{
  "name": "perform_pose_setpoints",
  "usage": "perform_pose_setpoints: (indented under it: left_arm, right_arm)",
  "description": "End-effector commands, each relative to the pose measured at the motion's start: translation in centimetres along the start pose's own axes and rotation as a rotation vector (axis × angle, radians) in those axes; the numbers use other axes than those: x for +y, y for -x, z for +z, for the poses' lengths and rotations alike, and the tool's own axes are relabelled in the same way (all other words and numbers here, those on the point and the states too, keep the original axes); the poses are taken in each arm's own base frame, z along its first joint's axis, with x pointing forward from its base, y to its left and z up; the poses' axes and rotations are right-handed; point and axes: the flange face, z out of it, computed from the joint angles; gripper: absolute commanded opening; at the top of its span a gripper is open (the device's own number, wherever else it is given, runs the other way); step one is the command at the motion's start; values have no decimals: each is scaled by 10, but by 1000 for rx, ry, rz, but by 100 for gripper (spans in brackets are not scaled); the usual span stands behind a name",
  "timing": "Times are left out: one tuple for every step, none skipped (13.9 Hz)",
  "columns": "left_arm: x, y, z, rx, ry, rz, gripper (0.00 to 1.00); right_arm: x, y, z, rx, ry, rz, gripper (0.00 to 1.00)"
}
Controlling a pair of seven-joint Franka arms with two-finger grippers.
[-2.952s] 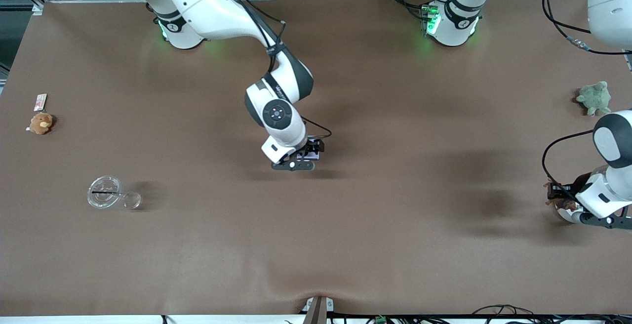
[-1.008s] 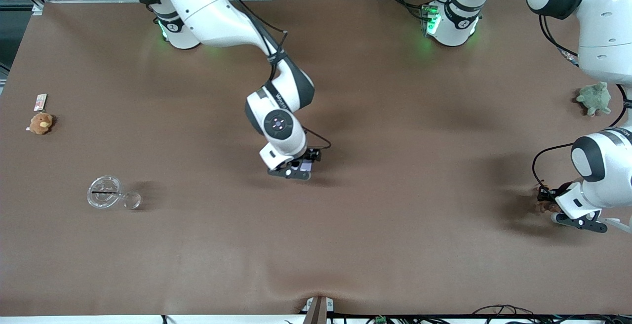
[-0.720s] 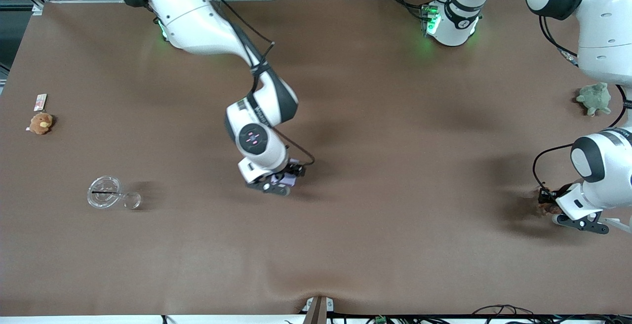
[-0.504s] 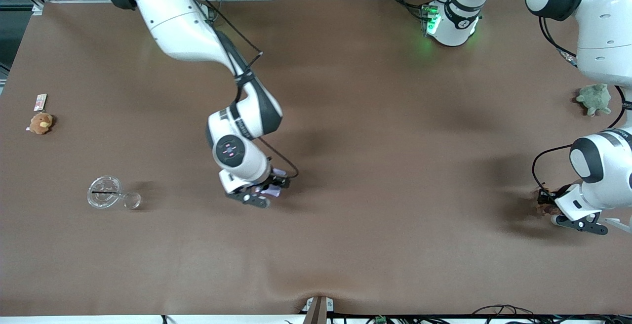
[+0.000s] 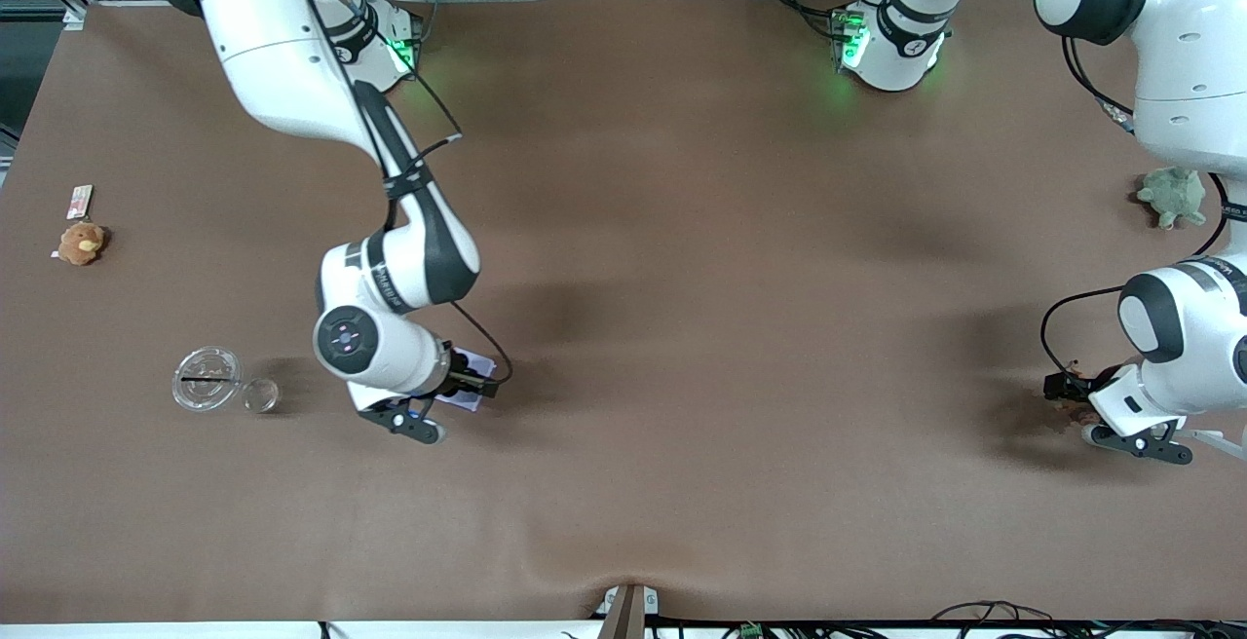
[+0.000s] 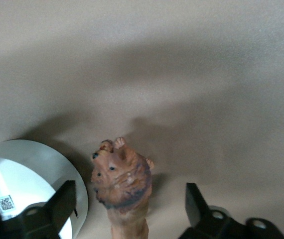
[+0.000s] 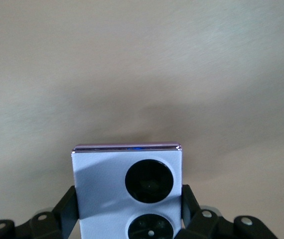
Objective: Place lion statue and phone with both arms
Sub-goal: 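Carry the white phone with the right gripper down beside the glass cup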
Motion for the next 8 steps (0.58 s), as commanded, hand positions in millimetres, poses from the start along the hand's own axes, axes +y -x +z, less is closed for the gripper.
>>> perform_pose_setpoints:
  left_arm:
    - [-3,-6,-11,22,-17,12,100]
    - [-1,-8,-16,30,-19,16,100]
    - [1,-10,-22,38,-19,20,100]
    - [0,-9,-23,39,-18,18,100]
    - [0,-10,-34,51,-23,16,100]
    - [4,-12,-41,56,-21,10,100]
    - [12,-16,-54,70,-19,21,100]
    - [13,-14,-67,60,-13,20,100]
  right_arm:
    - [34,-15,-5,-26,5,-24,0]
    - [46,-20,1,-31,9,-41,0]
    - [57,-27,3,-32,9,-61,0]
    - [73,-37,5,-35,7,-77,0]
    - [89,-46,6,-38,6,-100,0]
    - [102,-54,6,-38,2,-136,0]
    - [115,-62,7,-31,-2,-171,0]
    - [128,-69,9,-26,-5,-195,0]
